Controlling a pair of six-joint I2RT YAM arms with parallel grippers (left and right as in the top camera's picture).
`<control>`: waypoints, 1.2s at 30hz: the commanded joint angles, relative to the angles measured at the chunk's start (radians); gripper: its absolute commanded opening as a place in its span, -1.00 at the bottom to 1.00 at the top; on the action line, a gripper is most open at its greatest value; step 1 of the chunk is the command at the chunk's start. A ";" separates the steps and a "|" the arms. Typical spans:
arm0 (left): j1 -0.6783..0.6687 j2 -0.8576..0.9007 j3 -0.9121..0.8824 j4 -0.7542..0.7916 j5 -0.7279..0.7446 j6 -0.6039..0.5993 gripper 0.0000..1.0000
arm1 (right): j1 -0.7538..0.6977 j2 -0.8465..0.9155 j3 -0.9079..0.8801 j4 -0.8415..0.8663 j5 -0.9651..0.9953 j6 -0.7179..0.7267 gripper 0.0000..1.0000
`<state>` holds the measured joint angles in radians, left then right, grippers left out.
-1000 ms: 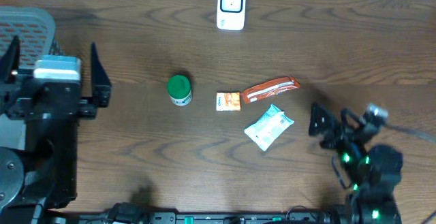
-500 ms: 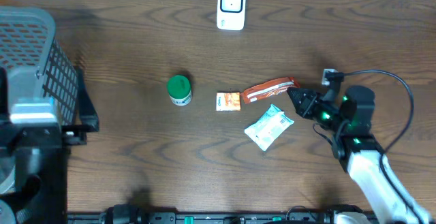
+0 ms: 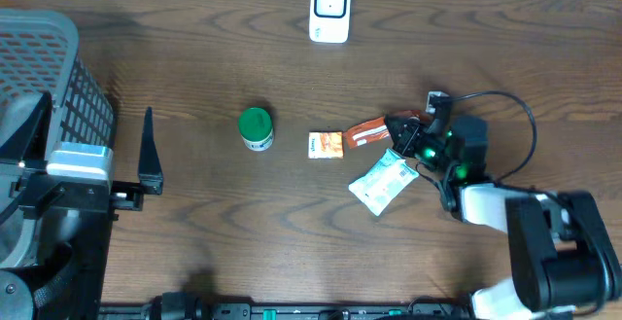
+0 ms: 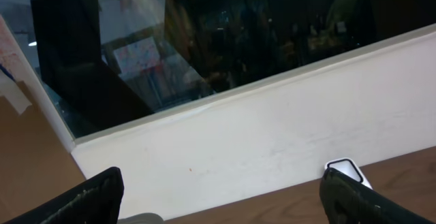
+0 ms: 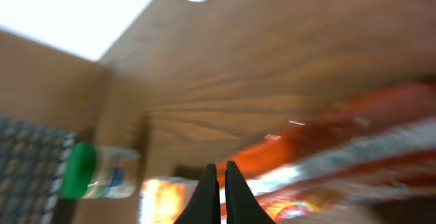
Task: Scan the item barcode
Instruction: 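Move the right gripper over the red bar on the table, then close the right gripper on the red bar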
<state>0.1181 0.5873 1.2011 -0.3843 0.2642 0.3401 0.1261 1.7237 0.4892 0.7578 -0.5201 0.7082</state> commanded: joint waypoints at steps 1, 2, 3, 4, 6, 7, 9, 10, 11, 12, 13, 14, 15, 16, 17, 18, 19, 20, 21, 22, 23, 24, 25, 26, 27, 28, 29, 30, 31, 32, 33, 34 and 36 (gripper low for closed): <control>0.007 -0.004 -0.004 0.008 0.016 -0.006 0.84 | 0.011 0.082 0.004 0.005 0.147 0.068 -0.98; 0.007 -0.004 -0.004 0.008 0.016 -0.006 0.84 | 0.011 0.099 0.004 0.006 0.159 0.074 -0.97; 0.007 -0.004 -0.004 0.006 0.016 -0.006 0.84 | 0.011 0.119 0.004 0.005 0.164 0.077 -0.97; 0.007 -0.004 -0.004 0.005 0.016 -0.006 0.84 | 0.011 0.138 0.004 0.005 0.164 0.077 -0.97; 0.007 -0.004 -0.005 0.005 0.016 -0.006 0.85 | 0.013 0.167 0.004 -0.005 0.164 0.077 -0.97; 0.007 -0.004 -0.005 0.005 0.016 -0.006 0.84 | 0.013 0.181 0.003 -0.033 0.159 0.077 -0.97; 0.007 -0.004 -0.005 0.005 0.016 -0.005 0.84 | 0.012 0.180 0.003 -0.089 0.132 0.076 -0.98; 0.007 -0.004 -0.005 0.005 0.016 -0.005 0.85 | 0.012 0.178 0.003 -0.100 0.105 0.076 -0.97; 0.007 -0.004 -0.005 0.004 0.016 -0.005 0.84 | 0.012 0.178 0.003 -0.097 0.056 0.071 -0.98; 0.007 -0.004 -0.005 0.005 0.016 -0.005 0.85 | 0.012 0.174 0.003 -0.086 0.007 0.063 -0.97; 0.007 -0.004 -0.005 0.005 0.016 -0.005 0.85 | 0.012 0.166 0.003 -0.069 -0.051 0.054 -0.98; 0.007 -0.004 -0.005 0.004 0.016 -0.005 0.84 | 0.012 0.153 0.003 -0.056 -0.094 0.054 -0.97; 0.007 -0.004 -0.005 0.004 0.016 -0.005 0.84 | 0.012 0.131 0.003 -0.050 -0.127 0.061 -0.97; 0.007 -0.004 -0.005 0.004 0.016 -0.005 0.84 | 0.013 0.109 0.003 -0.050 -0.138 0.076 -0.97; 0.007 -0.004 -0.005 0.004 0.016 -0.005 0.84 | 0.013 0.076 0.003 -0.051 -0.142 0.101 -0.97; 0.007 -0.004 -0.005 0.003 0.016 -0.005 0.84 | 0.013 0.042 0.003 -0.050 -0.138 0.122 -0.97; 0.007 -0.004 -0.005 0.000 0.016 -0.005 0.84 | 0.012 0.008 0.005 -0.050 -0.129 0.136 -0.97; 0.007 -0.004 -0.005 -0.003 0.016 -0.005 0.84 | 0.012 -0.022 0.008 -0.051 -0.118 0.146 -0.97; 0.007 -0.004 -0.005 -0.003 0.016 -0.005 0.85 | 0.012 -0.055 0.013 -0.051 -0.109 0.145 -0.97; 0.007 -0.004 -0.005 -0.003 0.016 -0.005 0.84 | 0.012 -0.082 0.021 -0.057 -0.096 0.144 -0.97; 0.007 -0.004 -0.005 -0.003 0.016 -0.005 0.84 | 0.013 -0.099 0.029 -0.069 -0.076 0.144 -0.97; 0.007 -0.004 -0.005 -0.003 0.016 -0.005 0.84 | 0.014 -0.111 0.043 -0.089 -0.049 0.143 -0.97; 0.007 -0.004 -0.005 -0.003 0.016 -0.005 0.85 | 0.018 -0.112 0.063 -0.114 -0.013 0.143 -0.97; 0.007 -0.004 -0.005 -0.003 0.016 -0.005 0.84 | 0.021 -0.111 0.080 -0.141 0.019 0.139 -0.97; 0.007 -0.004 -0.005 -0.003 0.016 -0.005 0.84 | 0.029 -0.103 0.103 -0.174 0.062 0.127 -0.97; 0.007 -0.004 -0.005 -0.003 0.016 -0.005 0.84 | 0.036 -0.096 0.126 -0.203 0.095 0.108 -0.97; 0.007 -0.004 -0.006 -0.003 0.016 -0.005 0.85 | 0.044 -0.084 0.149 -0.227 0.125 0.087 -0.97; 0.007 -0.004 -0.006 -0.006 0.016 -0.005 0.85 | 0.050 -0.074 0.169 -0.243 0.143 0.069 -0.97; 0.007 -0.004 -0.006 -0.011 0.016 -0.005 0.84 | 0.058 -0.060 0.191 -0.257 0.161 0.047 -0.97; 0.007 -0.003 -0.006 -0.011 0.016 -0.005 0.85 | 0.064 -0.043 0.210 -0.268 0.179 0.034 -0.98; 0.007 -0.003 -0.006 -0.012 0.016 -0.005 0.84 | 0.066 -0.029 0.225 -0.283 0.200 0.034 -0.97; 0.007 -0.003 -0.006 -0.012 0.016 -0.005 0.84 | 0.069 -0.012 0.236 -0.291 0.220 0.034 -0.97; 0.007 -0.003 -0.006 -0.012 0.016 -0.005 0.85 | 0.068 0.029 0.243 -0.286 0.254 0.035 -0.98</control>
<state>0.1181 0.5873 1.2007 -0.3962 0.2642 0.3401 0.1848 1.6958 0.7082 0.4770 -0.3733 0.7795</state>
